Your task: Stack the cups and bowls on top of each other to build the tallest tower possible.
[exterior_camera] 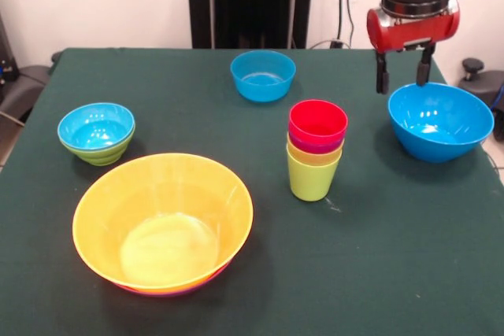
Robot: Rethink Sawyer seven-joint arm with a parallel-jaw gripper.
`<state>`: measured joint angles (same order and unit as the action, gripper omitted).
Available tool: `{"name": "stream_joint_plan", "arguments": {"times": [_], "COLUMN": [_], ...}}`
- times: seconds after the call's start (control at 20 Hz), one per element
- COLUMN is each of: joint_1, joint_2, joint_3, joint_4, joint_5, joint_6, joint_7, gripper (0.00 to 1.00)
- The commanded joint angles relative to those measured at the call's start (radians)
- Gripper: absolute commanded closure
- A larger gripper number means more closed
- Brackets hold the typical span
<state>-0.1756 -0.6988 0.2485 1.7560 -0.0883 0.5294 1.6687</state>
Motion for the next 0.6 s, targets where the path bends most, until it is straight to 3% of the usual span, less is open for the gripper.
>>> {"name": "stream_joint_plan", "arguments": {"times": [0.05, 0.35, 0.6], "joint_1": [0.065, 0.110, 0.111], "joint_2": [0.118, 0.140, 0.147], "joint_3": [-0.049, -0.108, -0.124], "joint_4": [-0.033, -0.084, -0.114], "joint_5": [0.030, 0.049, 0.051], "joint_6": [-0.100, -0.092, -0.078], "joint_7": [0.252, 0.299, 0.316], "gripper": [0.00, 0.00, 0.00]}}
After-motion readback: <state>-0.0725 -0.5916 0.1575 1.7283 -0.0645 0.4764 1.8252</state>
